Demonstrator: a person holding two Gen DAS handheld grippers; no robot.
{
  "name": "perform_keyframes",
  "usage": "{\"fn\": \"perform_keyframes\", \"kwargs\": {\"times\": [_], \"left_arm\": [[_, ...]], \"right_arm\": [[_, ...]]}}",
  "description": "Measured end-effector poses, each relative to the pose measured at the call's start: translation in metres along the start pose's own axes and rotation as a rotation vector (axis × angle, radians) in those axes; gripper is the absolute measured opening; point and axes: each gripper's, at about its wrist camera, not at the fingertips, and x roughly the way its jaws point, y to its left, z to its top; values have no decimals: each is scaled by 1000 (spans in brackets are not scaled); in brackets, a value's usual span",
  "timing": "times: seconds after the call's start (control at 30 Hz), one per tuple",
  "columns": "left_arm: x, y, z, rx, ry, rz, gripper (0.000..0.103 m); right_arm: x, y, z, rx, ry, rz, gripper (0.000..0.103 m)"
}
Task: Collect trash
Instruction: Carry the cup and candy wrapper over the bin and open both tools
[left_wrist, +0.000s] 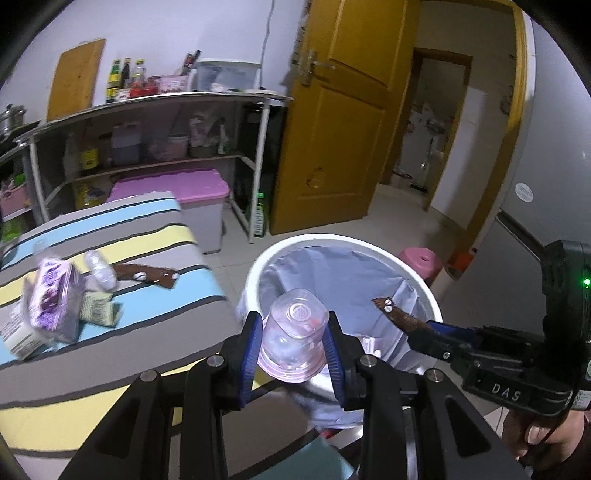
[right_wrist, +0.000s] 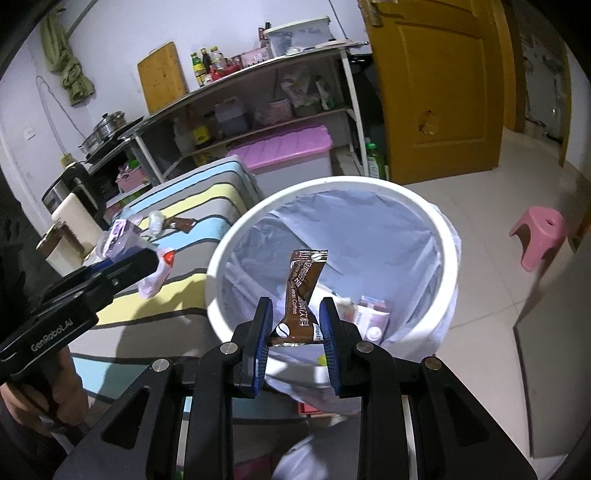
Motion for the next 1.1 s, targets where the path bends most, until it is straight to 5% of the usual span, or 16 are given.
{"fn": "perform_keyframes", "kwargs": {"times": [0.57, 0.73, 1.1], "left_arm": [[50, -27, 5, 46, 72, -104, 34], [51, -28, 5, 38, 78, -120, 43], [42, -24, 3, 22, 60, -125, 43]], "right_arm": [[16, -24, 1, 47, 47, -31, 27], [16, -20, 2, 32, 41, -24, 30], [8, -21, 2, 33, 19, -28, 36]]}}
